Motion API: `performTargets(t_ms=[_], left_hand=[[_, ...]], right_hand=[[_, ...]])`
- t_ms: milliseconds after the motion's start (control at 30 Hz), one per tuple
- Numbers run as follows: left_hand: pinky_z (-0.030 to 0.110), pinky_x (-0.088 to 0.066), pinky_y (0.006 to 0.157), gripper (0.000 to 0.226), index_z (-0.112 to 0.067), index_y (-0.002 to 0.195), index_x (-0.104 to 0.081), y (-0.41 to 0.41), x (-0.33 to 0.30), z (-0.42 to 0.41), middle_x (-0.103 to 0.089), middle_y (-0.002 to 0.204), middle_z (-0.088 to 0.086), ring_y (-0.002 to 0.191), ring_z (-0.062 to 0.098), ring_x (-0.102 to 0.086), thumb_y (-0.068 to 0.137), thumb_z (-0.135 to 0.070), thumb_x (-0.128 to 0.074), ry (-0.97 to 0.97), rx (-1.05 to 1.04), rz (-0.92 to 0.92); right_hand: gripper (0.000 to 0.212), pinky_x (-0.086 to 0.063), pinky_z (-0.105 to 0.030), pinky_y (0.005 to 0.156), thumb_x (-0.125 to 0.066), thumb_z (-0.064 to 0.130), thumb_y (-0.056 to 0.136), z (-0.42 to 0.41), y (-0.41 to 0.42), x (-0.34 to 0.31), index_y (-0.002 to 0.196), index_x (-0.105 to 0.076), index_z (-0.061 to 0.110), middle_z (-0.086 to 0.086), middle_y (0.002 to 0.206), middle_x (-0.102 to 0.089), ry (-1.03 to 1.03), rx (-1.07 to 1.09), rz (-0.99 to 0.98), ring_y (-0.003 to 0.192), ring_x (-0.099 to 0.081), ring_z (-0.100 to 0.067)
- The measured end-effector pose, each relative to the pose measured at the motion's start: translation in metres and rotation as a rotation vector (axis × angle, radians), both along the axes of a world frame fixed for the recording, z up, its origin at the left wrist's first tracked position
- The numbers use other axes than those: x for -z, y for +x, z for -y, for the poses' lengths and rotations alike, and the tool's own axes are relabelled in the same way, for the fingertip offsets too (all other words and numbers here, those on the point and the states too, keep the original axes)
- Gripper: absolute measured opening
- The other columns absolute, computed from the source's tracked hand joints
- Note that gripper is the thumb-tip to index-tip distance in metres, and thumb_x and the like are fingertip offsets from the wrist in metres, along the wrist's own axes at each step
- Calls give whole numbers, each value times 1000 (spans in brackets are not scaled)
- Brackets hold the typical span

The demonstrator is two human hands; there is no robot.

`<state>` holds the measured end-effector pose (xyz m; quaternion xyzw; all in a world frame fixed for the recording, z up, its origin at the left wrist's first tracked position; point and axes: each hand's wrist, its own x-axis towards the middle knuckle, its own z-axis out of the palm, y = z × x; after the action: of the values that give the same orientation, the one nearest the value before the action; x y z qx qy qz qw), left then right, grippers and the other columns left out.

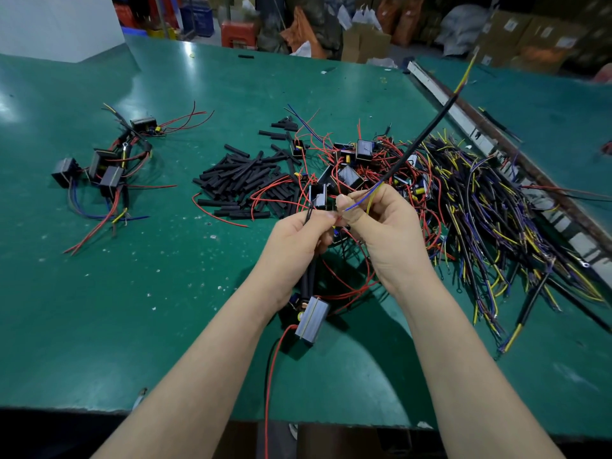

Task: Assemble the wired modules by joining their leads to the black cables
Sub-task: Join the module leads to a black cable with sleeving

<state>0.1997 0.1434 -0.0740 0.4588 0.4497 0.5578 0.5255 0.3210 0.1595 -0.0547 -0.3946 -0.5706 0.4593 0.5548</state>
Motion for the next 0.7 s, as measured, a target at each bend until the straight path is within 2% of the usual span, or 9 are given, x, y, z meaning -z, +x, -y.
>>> performTargets(t_ms=[67,133,200,367,533,600,700], left_hand=[[9,-37,51,43,-29,56,-70,0,-2,2,-50,52,-14,50,-3,-43,93,-13,-55,20,-1,-8],[10,-37,51,35,-24,61,-69,0,-2,4,-50,52,-14,49,-2,-42,92,-10,-58,52,-15,-9],[9,-36,51,27,-22,68,-66,-1,-4,5,-51,51,-14,48,-3,-42,91,-10,-59,76,-22,-24],[9,-36,50,28,-22,66,-63,0,-3,3,-52,50,-13,47,-3,-43,91,-9,-59,62,-23,-28],[9,-36,51,35,-26,59,-69,-1,-2,3,-51,51,-14,48,-2,-43,90,-10,-60,46,-41,-21],[9,-37,52,35,-29,61,-71,-2,-2,3,-52,52,-14,49,-2,-44,89,-13,-60,33,-44,-28],[14,-39,57,23,-25,69,-70,-2,-2,3,-53,55,-14,54,0,-47,90,-19,-61,-3,-49,-31]], right_hand=[[16,-46,-21,66,-72,15,83,0,0,0,75,-63,25,10,65,-65,-19,-8,-24,64,-58,-6],[14,-46,-27,70,-73,20,78,0,-1,0,70,-66,29,9,66,-65,-37,-12,-51,67,-57,-10],[15,-45,-28,70,-73,22,76,0,-2,0,67,-67,32,10,67,-64,-39,-3,-64,67,-55,-11],[29,-44,-29,70,-72,11,83,-1,-1,0,65,-67,34,9,67,-65,-30,7,-61,67,-54,-10],[23,-39,-17,54,-70,7,84,-1,-1,-2,70,-64,23,8,64,-63,-99,-29,-117,58,-49,-7],[21,-37,-17,52,-69,8,83,-1,1,-3,68,-67,22,2,70,-64,-176,-77,-195,58,-47,-8],[5,-38,-15,50,-73,22,72,-2,4,-6,70,-69,20,-7,86,-60,-259,-110,-263,55,-49,-4]])
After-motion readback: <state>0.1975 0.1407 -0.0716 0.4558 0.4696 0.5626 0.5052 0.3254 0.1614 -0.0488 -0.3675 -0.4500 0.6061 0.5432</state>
